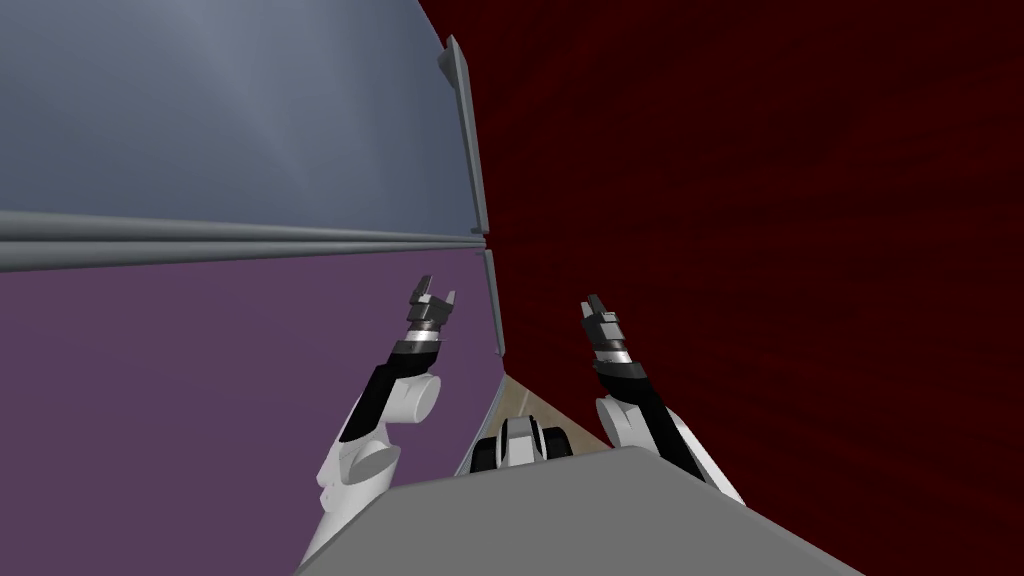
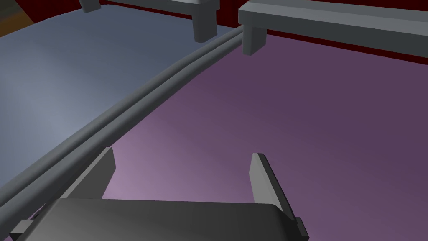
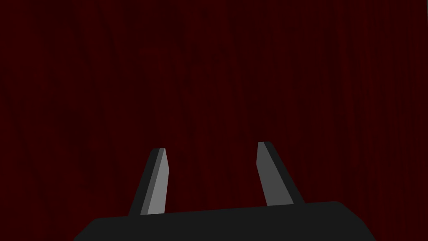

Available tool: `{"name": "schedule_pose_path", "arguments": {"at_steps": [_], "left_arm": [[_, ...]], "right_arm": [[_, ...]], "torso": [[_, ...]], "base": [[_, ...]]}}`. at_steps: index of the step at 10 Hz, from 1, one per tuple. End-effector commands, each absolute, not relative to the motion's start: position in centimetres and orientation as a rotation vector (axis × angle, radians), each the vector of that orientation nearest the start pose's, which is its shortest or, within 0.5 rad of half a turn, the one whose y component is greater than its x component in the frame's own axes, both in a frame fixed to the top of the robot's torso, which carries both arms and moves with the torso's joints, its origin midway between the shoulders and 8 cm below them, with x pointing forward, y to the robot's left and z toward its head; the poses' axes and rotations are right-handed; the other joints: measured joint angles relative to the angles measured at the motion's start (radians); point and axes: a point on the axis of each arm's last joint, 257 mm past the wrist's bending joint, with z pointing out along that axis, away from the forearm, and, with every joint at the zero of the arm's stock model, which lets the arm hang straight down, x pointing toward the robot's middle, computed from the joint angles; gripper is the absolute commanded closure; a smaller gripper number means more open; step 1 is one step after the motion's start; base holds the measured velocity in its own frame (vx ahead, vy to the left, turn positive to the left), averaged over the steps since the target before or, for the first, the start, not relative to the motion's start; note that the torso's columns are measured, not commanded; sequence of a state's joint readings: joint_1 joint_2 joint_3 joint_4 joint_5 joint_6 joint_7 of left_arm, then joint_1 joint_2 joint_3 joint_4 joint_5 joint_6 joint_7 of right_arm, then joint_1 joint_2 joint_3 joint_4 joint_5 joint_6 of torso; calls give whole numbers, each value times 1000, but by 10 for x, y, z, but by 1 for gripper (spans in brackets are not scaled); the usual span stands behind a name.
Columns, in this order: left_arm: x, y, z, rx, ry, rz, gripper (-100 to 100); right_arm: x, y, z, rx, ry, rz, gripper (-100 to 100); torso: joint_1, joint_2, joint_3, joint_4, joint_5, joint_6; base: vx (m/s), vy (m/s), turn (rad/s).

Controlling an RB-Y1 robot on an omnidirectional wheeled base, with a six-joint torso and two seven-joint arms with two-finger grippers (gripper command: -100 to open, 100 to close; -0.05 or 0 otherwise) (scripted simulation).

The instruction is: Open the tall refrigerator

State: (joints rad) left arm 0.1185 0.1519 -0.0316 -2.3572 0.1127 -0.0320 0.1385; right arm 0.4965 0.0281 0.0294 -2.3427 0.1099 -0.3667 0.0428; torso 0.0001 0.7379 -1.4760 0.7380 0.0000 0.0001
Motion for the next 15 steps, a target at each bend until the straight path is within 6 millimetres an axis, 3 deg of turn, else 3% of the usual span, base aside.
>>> {"name": "schedule_pose_path", "arguments": {"at_steps": [1, 10, 15], "left_arm": [[427, 205, 112, -691, 752, -1654, -100], [431, 204, 109, -708, 770, -1648, -100], [473, 201, 105, -753, 870, -1643, -100]], "right_arm": [[356, -264, 27, 653, 706, 1201, 0], [356, -264, 27, 653, 706, 1201, 0], [356, -264, 27, 653, 706, 1201, 0]], "torso": [[0, 0, 0, 0, 0, 0], [0, 0, 0, 0, 0, 0], [-1, 0, 0, 0, 0, 0]], "base": [[-13, 15, -46], [0, 0, -1], [-21, -51, -70]]}}
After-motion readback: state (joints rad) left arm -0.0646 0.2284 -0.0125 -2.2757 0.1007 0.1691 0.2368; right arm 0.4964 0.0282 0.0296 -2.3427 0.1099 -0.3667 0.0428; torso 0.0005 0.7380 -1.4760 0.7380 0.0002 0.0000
